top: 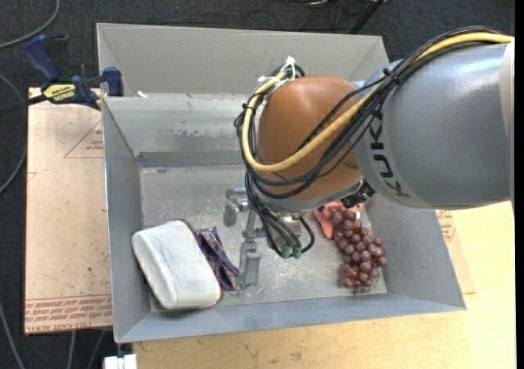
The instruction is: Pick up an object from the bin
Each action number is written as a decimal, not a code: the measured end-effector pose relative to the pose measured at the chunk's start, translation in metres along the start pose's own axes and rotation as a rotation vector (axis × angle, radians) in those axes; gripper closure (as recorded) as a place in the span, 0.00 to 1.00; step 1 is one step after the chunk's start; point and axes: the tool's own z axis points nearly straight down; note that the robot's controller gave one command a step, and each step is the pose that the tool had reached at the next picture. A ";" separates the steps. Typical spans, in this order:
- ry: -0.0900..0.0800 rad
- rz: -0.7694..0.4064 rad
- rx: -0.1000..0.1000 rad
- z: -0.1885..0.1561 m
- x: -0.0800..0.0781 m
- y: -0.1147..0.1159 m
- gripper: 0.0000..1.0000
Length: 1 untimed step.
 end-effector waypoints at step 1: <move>-0.008 0.005 -0.002 -0.004 -0.002 -0.001 0.00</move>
Offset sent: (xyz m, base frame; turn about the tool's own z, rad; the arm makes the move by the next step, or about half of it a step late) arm 0.0429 -0.0107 -0.1406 0.2367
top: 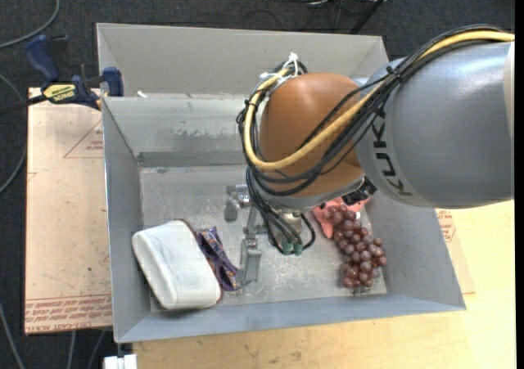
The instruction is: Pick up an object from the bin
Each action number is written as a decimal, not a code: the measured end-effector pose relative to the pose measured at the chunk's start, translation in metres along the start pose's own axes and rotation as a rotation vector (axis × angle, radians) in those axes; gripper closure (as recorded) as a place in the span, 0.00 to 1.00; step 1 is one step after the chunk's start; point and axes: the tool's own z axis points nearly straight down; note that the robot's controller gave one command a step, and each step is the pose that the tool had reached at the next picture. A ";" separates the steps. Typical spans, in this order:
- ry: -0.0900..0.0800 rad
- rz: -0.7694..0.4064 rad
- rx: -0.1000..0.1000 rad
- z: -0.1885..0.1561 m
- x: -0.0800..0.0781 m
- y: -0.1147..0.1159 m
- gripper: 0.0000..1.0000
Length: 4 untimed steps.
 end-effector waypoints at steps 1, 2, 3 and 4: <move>-0.001 0.092 -0.001 0.056 -0.018 -0.004 0.00; 0.006 0.098 0.002 0.077 -0.013 -0.014 0.00; -0.001 0.195 -0.001 0.060 -0.016 -0.007 0.00; -0.003 0.237 -0.002 0.110 -0.014 -0.007 0.00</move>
Offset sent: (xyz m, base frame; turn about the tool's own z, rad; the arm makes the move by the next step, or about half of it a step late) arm 0.0109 -0.0240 -0.0551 0.0752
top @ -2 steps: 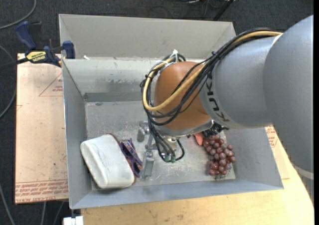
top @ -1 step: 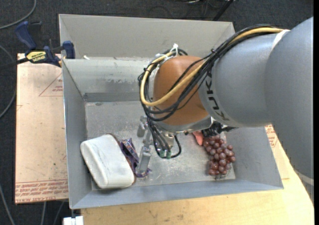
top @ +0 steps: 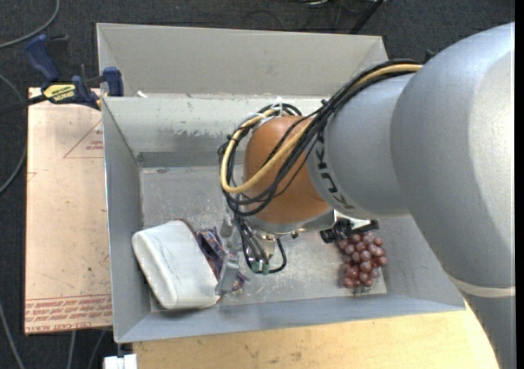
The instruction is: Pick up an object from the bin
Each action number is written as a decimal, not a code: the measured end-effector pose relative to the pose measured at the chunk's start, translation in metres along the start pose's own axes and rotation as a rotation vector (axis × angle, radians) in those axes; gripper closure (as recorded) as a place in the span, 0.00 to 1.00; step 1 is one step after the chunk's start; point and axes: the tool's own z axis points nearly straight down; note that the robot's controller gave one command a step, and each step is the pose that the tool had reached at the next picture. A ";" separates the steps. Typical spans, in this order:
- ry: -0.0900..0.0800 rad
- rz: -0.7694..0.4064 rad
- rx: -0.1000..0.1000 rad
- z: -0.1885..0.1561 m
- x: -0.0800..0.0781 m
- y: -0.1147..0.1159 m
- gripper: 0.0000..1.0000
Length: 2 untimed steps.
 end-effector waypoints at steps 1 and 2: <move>-0.001 0.278 0.001 0.034 0.006 0.001 1.00; -0.001 0.278 0.001 0.034 0.006 0.001 1.00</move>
Offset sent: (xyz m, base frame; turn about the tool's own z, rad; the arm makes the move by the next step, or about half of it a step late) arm 0.0000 0.0000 0.0000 0.0000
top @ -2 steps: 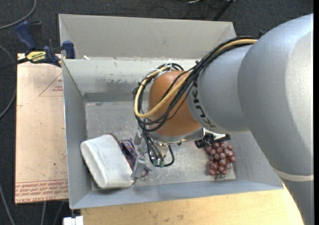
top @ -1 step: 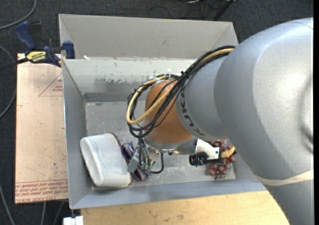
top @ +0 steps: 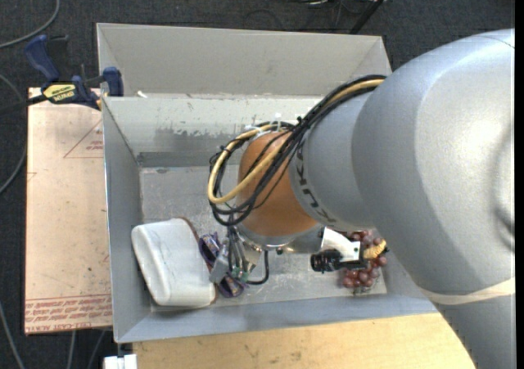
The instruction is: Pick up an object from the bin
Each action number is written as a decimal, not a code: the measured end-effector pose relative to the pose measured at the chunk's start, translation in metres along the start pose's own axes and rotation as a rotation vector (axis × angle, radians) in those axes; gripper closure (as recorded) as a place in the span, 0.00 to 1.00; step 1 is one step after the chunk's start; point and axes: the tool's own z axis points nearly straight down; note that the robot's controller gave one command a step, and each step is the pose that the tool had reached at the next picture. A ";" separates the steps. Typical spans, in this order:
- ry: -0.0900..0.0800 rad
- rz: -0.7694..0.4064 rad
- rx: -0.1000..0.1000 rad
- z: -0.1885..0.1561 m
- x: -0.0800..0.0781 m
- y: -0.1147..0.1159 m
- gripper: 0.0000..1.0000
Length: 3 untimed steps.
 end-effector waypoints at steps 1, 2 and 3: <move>0.002 0.000 0.002 -0.003 0.001 -0.001 1.00; 0.004 -0.001 0.003 -0.016 0.002 -0.001 1.00; 0.003 -0.001 0.001 -0.029 0.001 0.000 1.00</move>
Offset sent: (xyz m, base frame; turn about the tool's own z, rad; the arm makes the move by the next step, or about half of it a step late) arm 0.0000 0.0000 0.0486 0.0000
